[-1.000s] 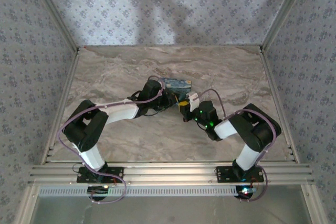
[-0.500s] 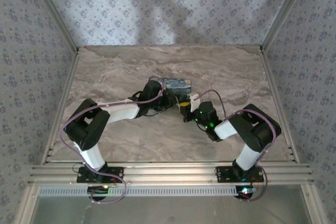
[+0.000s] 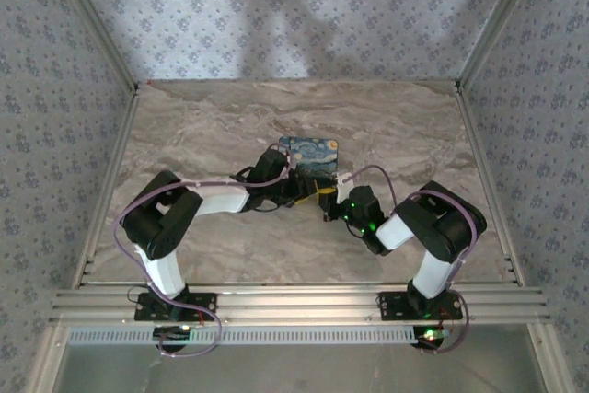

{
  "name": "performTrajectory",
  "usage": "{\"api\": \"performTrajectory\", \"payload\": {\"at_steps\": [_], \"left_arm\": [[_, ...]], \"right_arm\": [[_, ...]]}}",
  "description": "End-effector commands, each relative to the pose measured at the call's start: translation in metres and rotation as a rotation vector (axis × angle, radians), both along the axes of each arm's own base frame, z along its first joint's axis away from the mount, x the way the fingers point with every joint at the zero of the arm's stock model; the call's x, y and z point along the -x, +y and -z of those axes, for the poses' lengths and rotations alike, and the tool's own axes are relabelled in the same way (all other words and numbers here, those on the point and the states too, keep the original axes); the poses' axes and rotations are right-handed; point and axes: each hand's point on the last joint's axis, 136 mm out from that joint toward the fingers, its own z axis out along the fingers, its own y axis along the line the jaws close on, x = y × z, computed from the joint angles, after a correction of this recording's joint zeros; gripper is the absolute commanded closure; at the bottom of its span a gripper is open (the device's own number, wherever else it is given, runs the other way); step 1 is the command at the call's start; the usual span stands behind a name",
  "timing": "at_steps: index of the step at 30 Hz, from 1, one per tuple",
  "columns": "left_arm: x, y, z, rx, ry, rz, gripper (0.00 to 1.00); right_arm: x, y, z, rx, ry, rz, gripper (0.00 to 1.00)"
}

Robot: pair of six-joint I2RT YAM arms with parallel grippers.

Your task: Unlock a padlock with a key

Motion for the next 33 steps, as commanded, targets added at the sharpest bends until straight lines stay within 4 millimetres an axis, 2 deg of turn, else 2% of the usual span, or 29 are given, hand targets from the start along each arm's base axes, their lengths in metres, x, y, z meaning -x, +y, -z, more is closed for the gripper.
{"api": "performTrajectory", "payload": {"at_steps": [1,6,12,20,33], "left_arm": [[0.002,0.012,-0.023,0.01,-0.054,0.003,0.46],[0.0,0.034,-0.041,0.021,-0.12,-0.051,0.37],[-0.001,0.047,-0.045,0.12,-0.139,-0.144,0.37],[-0.003,0.045,-0.031,0.203,-0.078,-0.203,0.43],[-0.002,0.023,-0.012,0.221,-0.028,-0.179,0.49]], "right_arm": [[-0.001,0.001,-0.002,-0.023,-0.003,0.026,1.0],[0.004,0.006,0.0,-0.046,0.038,0.023,1.0],[0.01,0.017,-0.006,-0.139,0.148,0.047,1.0],[0.013,0.022,-0.006,-0.209,0.288,0.101,1.0],[0.016,0.028,-0.013,-0.291,0.415,0.132,1.0]]}}
